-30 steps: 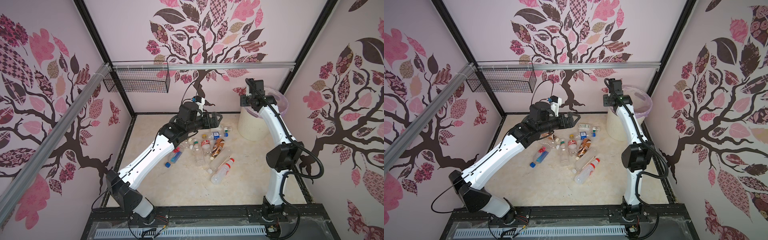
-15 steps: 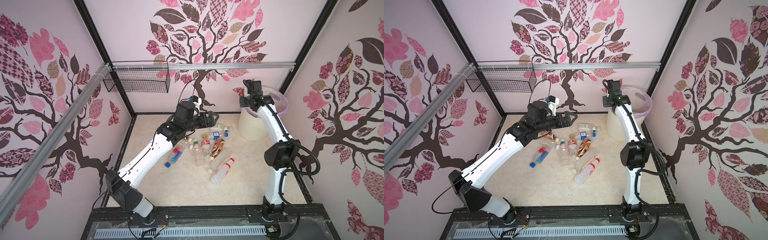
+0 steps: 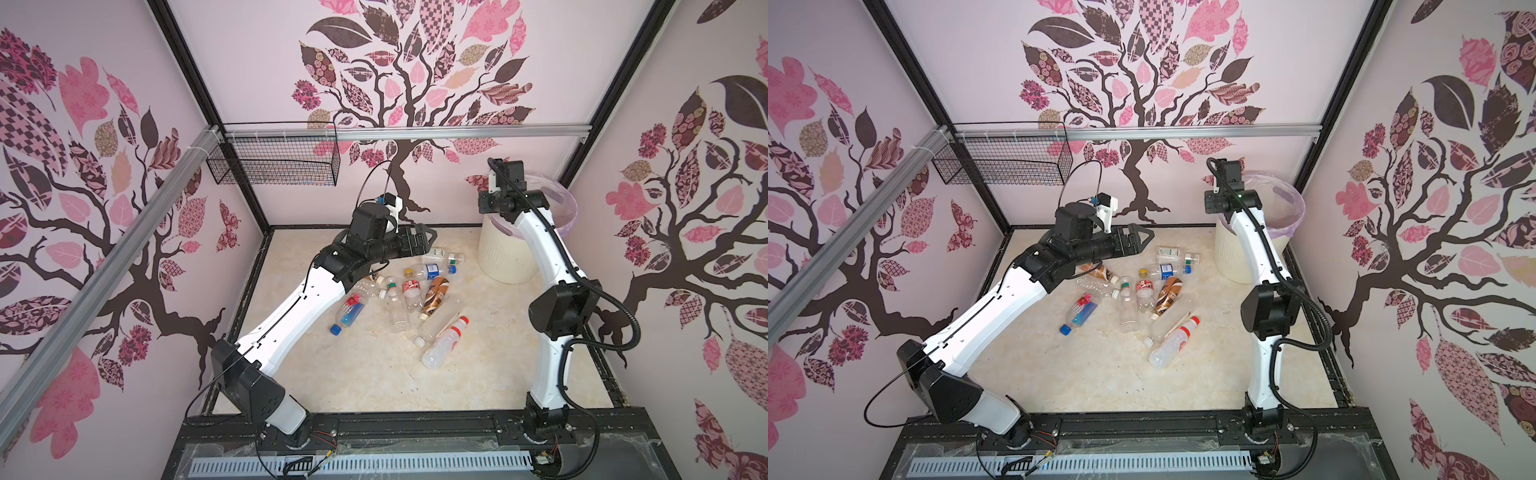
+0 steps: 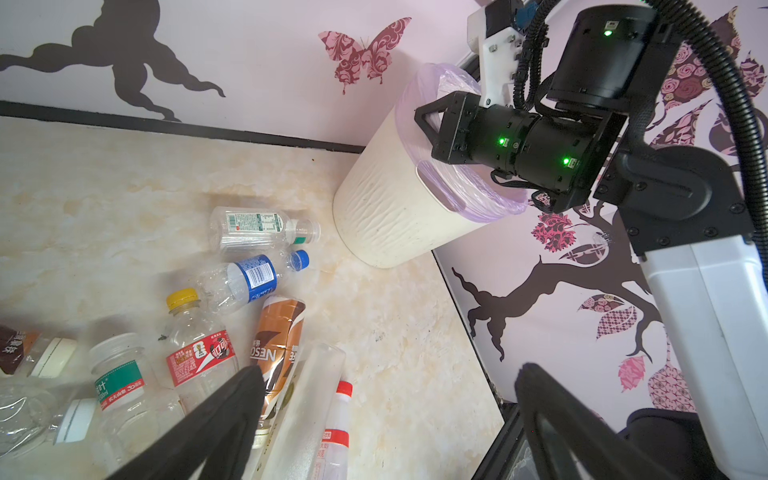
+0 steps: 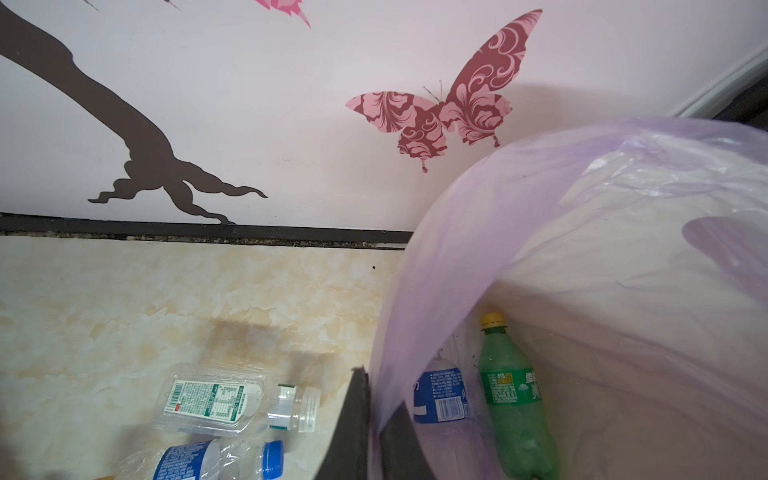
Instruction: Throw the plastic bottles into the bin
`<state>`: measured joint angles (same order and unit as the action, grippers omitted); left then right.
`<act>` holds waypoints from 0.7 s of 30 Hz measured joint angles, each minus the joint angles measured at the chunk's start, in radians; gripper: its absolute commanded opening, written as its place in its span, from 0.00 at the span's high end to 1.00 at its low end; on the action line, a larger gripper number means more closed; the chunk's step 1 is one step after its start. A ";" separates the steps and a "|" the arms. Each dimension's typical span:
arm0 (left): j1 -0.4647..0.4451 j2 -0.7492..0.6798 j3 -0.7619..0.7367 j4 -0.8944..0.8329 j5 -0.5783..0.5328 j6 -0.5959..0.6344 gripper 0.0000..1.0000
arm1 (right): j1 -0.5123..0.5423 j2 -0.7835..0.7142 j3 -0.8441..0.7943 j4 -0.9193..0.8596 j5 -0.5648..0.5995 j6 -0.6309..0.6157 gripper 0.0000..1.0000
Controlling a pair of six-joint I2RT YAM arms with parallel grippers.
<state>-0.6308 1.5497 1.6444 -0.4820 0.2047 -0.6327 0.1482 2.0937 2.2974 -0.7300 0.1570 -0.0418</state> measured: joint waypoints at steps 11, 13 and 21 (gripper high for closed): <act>0.000 -0.031 -0.020 -0.006 -0.001 -0.016 0.02 | 0.036 0.000 0.006 -0.008 -0.097 0.019 1.00; 0.000 -0.039 -0.026 -0.008 -0.002 -0.018 0.02 | 0.049 0.000 0.006 -0.008 -0.105 0.019 1.00; 0.000 -0.059 -0.037 -0.016 -0.026 -0.018 0.02 | 0.100 0.000 0.006 -0.008 -0.141 0.025 1.00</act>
<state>-0.6304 1.4910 1.6077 -0.4984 0.1787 -0.6510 0.2481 2.0933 2.3035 -0.7380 0.0162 -0.0170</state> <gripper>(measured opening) 0.983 0.074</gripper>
